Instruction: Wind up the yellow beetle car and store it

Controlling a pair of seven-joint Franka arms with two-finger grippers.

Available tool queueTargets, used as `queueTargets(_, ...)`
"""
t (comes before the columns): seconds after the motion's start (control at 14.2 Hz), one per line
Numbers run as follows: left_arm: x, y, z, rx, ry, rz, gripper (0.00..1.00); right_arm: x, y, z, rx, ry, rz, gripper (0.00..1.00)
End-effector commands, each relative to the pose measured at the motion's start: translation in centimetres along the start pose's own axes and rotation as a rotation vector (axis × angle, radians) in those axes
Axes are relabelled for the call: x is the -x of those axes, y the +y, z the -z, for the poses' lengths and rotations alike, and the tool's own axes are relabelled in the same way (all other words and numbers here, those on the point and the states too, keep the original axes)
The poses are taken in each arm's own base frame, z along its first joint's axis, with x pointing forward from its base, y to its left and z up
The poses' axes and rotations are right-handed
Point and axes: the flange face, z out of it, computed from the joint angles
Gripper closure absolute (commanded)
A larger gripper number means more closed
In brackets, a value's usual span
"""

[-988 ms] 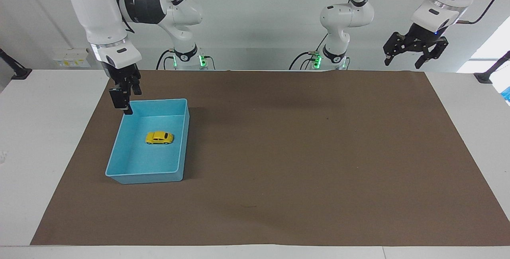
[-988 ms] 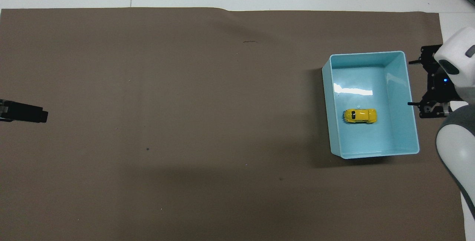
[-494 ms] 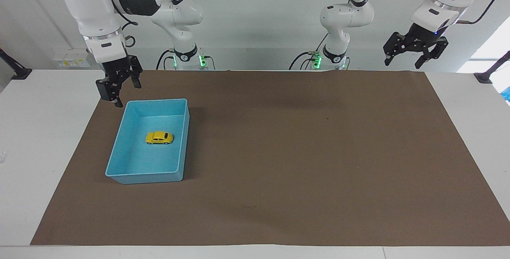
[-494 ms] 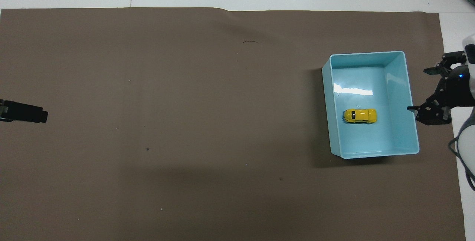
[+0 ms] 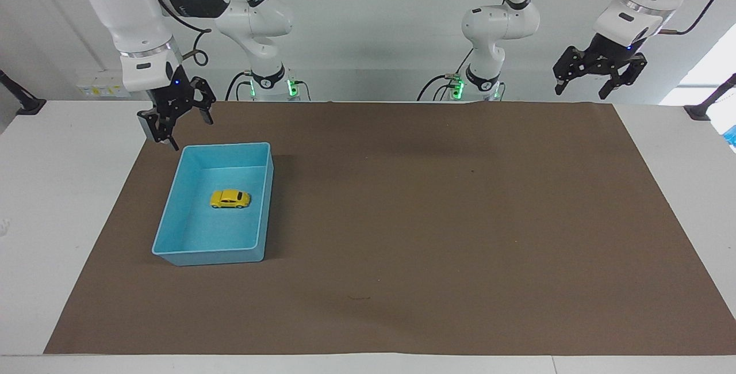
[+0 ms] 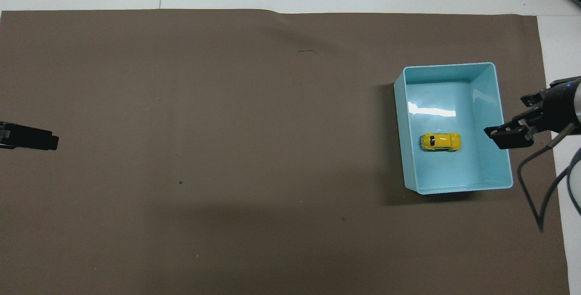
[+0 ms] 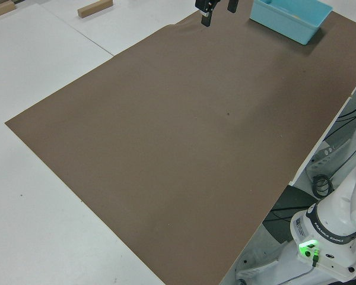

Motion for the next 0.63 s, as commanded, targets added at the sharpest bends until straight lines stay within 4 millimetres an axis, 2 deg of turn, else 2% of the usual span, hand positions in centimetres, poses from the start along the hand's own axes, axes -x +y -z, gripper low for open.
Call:
queueTargets(0.0,0.5,-0.2,0.1,0.012,0.002,0.010,0.00,0.3,-0.5,1.8,-0.024,-0.016,-0.169,0.00)
queueTargets(0.28,0.5,-0.2,0.1,0.012,0.002,0.010,0.00,-0.1,-1.1,1.8,-0.002,-0.046,-0.210,0.00)
queueTargets(0.56,0.5,-0.2,0.1,0.012,0.002,0.010,0.00,-0.2,-1.0,2.8,0.010,-0.053,-0.406,0.00)
